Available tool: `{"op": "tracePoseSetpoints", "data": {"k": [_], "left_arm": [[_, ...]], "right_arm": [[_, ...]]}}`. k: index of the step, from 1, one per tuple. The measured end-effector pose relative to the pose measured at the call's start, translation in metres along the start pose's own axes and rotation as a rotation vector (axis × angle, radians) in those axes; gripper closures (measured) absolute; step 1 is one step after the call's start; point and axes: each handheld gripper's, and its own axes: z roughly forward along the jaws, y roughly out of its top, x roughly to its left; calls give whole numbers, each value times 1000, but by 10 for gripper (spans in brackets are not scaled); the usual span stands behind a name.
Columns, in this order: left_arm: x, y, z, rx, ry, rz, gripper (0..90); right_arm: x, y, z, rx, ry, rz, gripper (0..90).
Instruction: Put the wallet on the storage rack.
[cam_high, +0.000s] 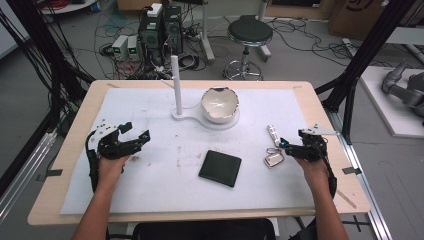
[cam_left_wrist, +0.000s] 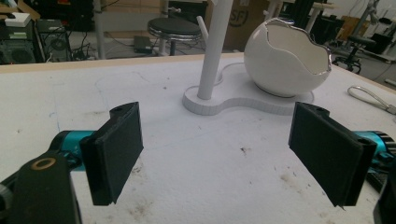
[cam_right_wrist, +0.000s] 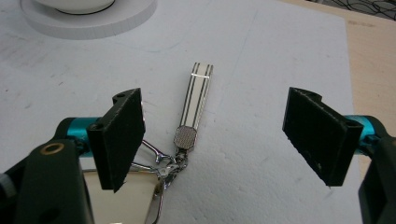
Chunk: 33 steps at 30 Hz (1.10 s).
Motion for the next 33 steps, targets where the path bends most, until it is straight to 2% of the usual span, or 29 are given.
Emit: {"op": "tracePoseSetpoints", "data": {"k": [18, 33], "left_arm": [[-4, -1, 3, 5, -8, 5, 177], [-9, -1, 7, 11, -42, 14, 177]], "right_arm": [[1, 1, -2, -14, 7, 8, 215], [10, 2, -5, -18, 21, 14, 244]]}}
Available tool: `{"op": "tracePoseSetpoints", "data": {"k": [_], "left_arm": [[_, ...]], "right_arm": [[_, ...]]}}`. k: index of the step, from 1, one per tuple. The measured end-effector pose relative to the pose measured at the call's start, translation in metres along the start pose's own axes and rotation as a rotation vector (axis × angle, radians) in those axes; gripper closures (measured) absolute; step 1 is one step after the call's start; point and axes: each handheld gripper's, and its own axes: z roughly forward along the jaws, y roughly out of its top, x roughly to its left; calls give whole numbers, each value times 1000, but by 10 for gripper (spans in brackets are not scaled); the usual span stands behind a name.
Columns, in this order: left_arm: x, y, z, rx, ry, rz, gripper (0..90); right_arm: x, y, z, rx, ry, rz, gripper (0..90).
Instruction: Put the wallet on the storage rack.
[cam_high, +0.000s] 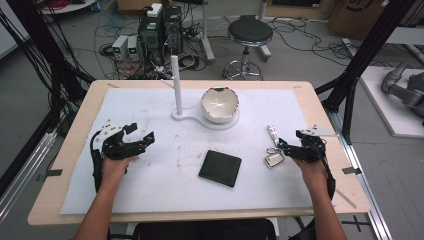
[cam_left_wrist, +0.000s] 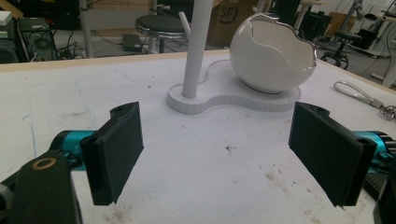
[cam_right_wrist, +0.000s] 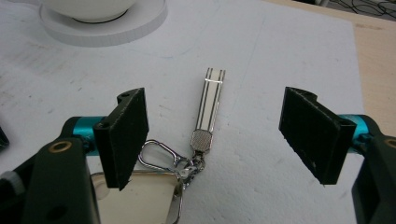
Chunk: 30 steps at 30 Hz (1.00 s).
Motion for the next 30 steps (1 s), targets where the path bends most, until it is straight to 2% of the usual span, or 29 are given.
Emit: {"op": "tracePoseSetpoints", "data": {"k": [7, 10, 13, 16, 17, 18, 19, 20, 21, 22, 25, 27, 28, 29, 30], "left_arm": [[0, 0, 0, 4, -2, -3, 177], [-2, -1, 2, 9, -12, -2, 178], [-5, -1, 5, 21, -15, 9, 184], [-8, 0, 7, 22, -17, 10, 201], [-8, 0, 7, 22, -17, 10, 202], [-10, 0, 8, 30, -26, 16, 207], [-10, 0, 8, 30, -26, 16, 214], [-12, 0, 10, 31, -48, 5, 225], [-12, 0, 10, 31, -48, 5, 245], [-16, 0, 12, 38, -76, 6, 269], [-24, -1, 18, 58, -122, 13, 346], [-28, -1, 21, 64, -135, 18, 357], [-34, -1, 25, 76, -150, 30, 358], [-34, -1, 25, 76, -150, 30, 358], [-41, -2, 30, 92, -167, 36, 357]], "right_arm": [[6, 2, 2, 0, 28, -2, 273], [14, 4, 4, -4, 61, -11, 284], [23, 7, 7, -16, 145, -16, 326], [38, 9, 12, -12, 244, -47, 350], [38, 9, 12, -12, 244, -47, 350], [47, 9, 15, 6, 299, -61, 353], [52, 9, 16, 18, 322, -71, 359], [57, 9, 16, 33, 337, -77, 360], [57, 9, 16, 33, 337, -77, 360], [67, 6, 17, 45, 373, -104, 378], [79, 1, 21, 87, 437, -114, 421], [82, 0, 23, 99, 448, -125, 451], [86, -2, 26, 132, 466, -138, 474], [87, -3, 28, 149, 473, -137, 482], [88, -4, 29, 162, 479, -136, 482]]}}
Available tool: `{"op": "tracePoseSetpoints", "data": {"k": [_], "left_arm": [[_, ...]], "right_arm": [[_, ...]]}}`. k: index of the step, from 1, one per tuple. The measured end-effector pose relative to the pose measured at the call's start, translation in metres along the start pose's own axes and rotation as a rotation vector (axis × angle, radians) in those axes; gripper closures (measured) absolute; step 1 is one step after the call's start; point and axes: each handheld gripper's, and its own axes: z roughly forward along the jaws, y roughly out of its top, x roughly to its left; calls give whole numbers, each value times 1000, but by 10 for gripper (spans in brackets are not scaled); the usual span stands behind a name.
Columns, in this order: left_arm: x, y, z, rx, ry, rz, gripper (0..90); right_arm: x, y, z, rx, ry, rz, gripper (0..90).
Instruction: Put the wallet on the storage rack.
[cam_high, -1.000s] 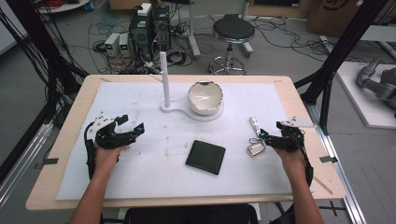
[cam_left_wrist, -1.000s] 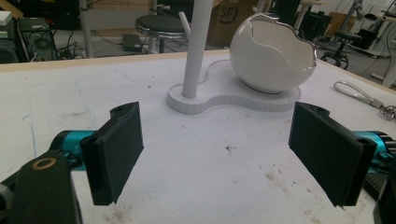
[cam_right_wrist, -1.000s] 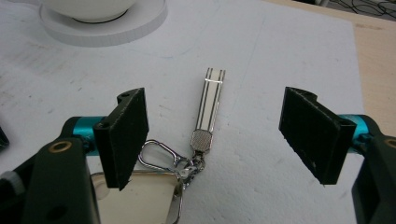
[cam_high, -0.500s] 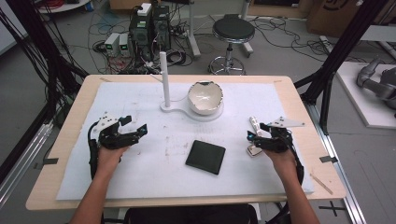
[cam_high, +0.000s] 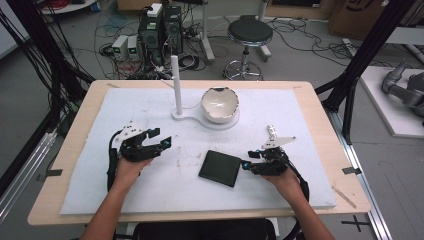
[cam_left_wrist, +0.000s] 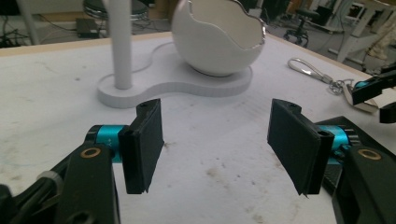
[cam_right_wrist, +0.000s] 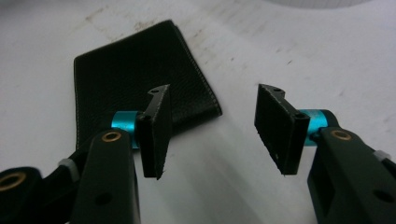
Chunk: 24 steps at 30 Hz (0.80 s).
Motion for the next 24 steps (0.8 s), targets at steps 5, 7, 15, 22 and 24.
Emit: {"op": "tracePoseSetpoints", "data": {"k": [5, 7, 15, 22, 24], "left_arm": [[-12, -3, 14, 35, -25, 10, 323], [-16, -4, 18, 48, -33, 13, 312], [-23, -7, 28, 101, -58, 20, 328], [-29, -11, 38, 189, -119, 26, 474], [-30, -12, 41, 206, -121, 29, 467]], "right_arm": [[0, 0, 8, 27, 36, 42, 411], [1, 0, 12, 39, 37, 48, 371], [2, 3, 24, 83, 31, 49, 424], [-1, 7, 28, 84, 66, 45, 513], [-2, 9, 30, 78, 64, 41, 540]]}}
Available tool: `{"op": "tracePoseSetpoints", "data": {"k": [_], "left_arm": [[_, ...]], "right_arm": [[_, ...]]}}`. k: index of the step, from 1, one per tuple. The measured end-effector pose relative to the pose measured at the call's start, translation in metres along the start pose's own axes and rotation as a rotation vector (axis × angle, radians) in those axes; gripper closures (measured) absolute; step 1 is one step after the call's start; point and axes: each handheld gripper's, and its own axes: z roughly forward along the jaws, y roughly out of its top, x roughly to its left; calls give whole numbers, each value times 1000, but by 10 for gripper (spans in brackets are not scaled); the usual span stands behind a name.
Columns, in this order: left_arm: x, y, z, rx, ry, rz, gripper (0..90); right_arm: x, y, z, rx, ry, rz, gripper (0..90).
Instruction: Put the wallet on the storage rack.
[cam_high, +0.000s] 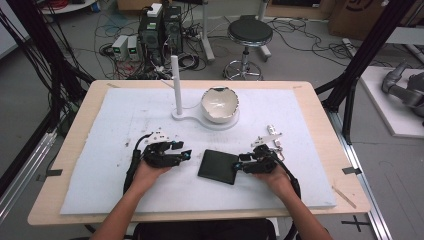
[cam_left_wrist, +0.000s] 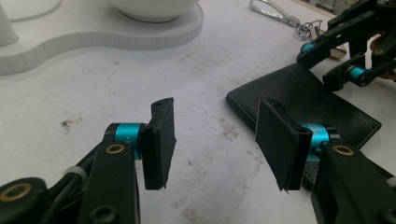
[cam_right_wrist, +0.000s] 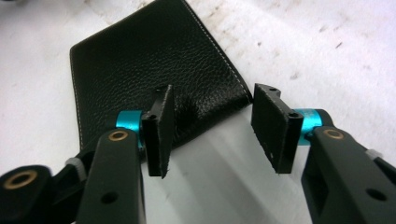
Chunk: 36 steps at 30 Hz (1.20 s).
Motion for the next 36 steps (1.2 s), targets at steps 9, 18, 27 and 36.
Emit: {"op": "tracePoseSetpoints", "data": {"k": [9, 18, 27, 36], "left_arm": [[-1, -1, 4, 34, -2, -27, 451], [-3, -2, 7, 50, -12, -35, 453], [-5, -2, 13, 74, -30, -33, 522], [-8, -2, 21, 137, -28, -22, 523]], "right_arm": [[3, 16, 8, -23, -76, -62, 550], [8, 9, 14, -17, 16, 36, 323], [15, 12, 18, -7, -17, -23, 404], [11, 13, 15, -34, 17, -17, 718]]}}
